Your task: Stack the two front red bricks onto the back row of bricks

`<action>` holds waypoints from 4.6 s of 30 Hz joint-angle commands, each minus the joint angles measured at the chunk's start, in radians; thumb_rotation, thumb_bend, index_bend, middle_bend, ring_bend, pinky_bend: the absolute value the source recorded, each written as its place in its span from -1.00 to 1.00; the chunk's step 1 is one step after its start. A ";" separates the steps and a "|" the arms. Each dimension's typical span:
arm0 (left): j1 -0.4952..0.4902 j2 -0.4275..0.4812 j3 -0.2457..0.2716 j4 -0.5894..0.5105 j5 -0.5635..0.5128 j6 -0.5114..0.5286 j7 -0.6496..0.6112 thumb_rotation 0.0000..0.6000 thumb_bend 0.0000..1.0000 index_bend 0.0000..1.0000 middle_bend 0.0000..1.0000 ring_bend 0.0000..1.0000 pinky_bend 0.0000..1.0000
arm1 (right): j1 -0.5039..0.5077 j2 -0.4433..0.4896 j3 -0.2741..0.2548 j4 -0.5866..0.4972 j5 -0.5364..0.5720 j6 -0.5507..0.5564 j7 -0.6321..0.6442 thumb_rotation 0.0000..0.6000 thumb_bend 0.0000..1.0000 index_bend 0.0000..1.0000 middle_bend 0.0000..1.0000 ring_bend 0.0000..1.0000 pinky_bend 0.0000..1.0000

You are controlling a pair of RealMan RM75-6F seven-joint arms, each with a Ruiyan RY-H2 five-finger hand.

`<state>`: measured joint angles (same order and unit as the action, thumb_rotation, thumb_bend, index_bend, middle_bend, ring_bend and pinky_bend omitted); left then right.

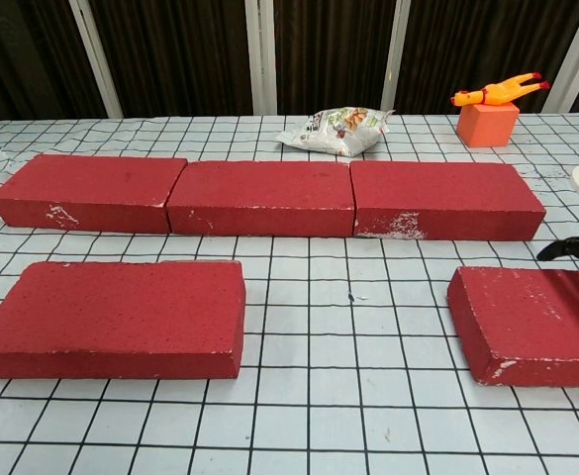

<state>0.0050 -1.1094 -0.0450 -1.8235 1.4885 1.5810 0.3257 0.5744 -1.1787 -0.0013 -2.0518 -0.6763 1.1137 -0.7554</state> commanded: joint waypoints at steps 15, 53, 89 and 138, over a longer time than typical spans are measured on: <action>-0.003 -0.001 0.001 -0.002 -0.009 -0.005 0.003 1.00 -1.00 -0.86 -1.00 -1.00 -1.00 | 0.017 -0.026 -0.029 0.023 -0.013 0.040 0.005 1.00 -0.63 -0.93 -0.65 -0.92 -1.00; -0.010 0.007 -0.020 -0.007 -0.085 -0.023 0.000 1.00 -1.00 -0.86 -1.00 -1.00 -1.00 | 0.469 0.172 0.291 -0.189 0.501 0.064 -0.240 1.00 -0.63 -0.58 -0.60 -0.88 -1.00; -0.036 -0.026 -0.044 -0.004 -0.182 -0.036 0.076 1.00 -1.00 -0.86 -1.00 -1.00 -1.00 | 0.919 -0.280 0.354 0.646 1.072 -0.189 -0.481 1.00 -0.63 -0.58 -0.60 -0.88 -1.00; -0.028 -0.008 -0.049 0.008 -0.187 -0.014 0.032 1.00 -1.00 -0.86 -1.00 -1.00 -1.00 | 0.877 -0.384 0.404 0.728 1.035 -0.142 -0.538 1.00 -0.63 -0.57 -0.60 -0.88 -1.00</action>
<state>-0.0238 -1.1178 -0.0934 -1.8157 1.3011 1.5662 0.3584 1.4520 -1.5621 0.4030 -1.3239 0.3587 0.9718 -1.2929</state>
